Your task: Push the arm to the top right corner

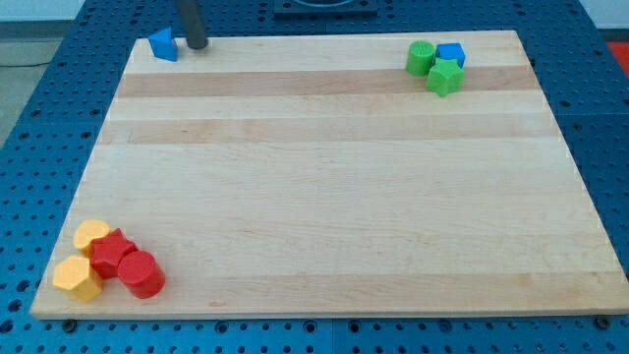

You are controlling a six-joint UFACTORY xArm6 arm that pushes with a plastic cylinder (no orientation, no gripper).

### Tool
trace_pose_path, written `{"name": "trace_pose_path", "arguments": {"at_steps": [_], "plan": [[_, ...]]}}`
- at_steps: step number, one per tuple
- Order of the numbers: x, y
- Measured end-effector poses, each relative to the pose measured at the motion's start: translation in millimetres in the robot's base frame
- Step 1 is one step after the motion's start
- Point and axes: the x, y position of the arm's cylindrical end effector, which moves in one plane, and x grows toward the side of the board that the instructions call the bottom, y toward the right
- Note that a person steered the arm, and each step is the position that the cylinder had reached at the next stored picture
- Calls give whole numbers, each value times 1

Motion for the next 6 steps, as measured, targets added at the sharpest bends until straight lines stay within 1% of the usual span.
{"name": "trace_pose_path", "arguments": {"at_steps": [1,2,4,5,6], "plan": [[-7,58],[-6,102],[-8,226],[-7,294],[-9,395]]}}
